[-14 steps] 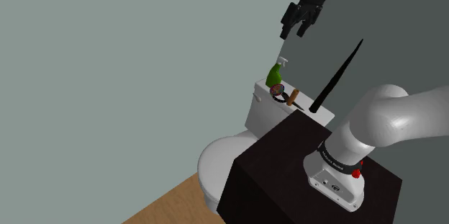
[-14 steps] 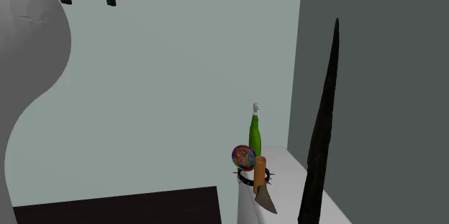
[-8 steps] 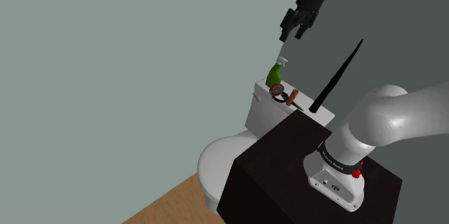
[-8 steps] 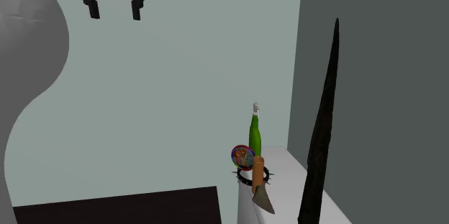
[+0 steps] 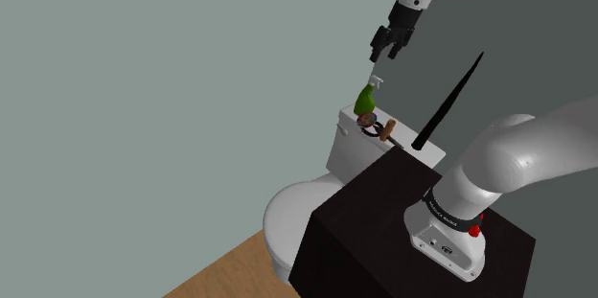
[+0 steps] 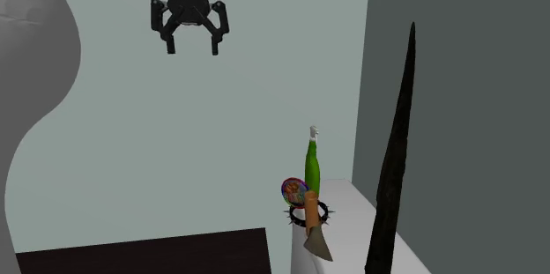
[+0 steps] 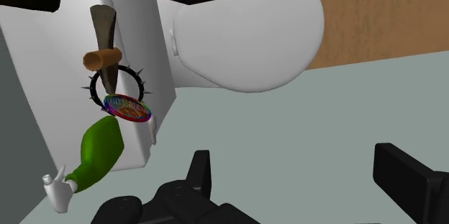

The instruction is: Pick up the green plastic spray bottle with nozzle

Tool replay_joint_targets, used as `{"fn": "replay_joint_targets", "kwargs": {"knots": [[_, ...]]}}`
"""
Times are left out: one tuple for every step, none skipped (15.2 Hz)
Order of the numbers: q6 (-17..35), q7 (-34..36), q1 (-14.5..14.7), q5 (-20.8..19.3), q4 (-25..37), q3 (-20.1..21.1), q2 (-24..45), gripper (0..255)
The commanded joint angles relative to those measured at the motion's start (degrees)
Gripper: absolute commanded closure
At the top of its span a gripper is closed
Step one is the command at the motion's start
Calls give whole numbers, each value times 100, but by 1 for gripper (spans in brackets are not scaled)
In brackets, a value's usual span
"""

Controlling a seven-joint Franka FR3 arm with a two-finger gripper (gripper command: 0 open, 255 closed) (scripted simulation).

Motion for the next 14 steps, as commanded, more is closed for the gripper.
{"fn": "replay_joint_targets", "kwargs": {"knots": [[268, -238, -56, -49, 63, -218, 321, 0], [390, -348, -75, -56, 111, -318, 491, 0], [510, -460, -91, -56, 167, -419, 666, 0], [627, -575, -104, -48, 229, -519, 845, 0], [740, -693, -115, -30, 299, -618, 1029, 0], [850, -814, -125, -3, 375, -715, 1218, 0], [955, -939, -131, 35, 459, -813, 1411, 0], [1056, -1068, -137, 83, 550, -908, 1608, 0], [1152, -1203, -144, 143, 648, -999, 1809, 0], [1242, -1341, -149, 215, 752, -1089, 2015, 0], [1326, -1485, -157, 299, 864, -1174, 2224, 0], [1403, -1633, -166, 394, 983, -1255, 2437, 0], [1474, -1786, -178, 501, 1109, -1332, 2655, 0], [1537, -1943, -197, 619, 1242, -1399, 2876, 0]]}}
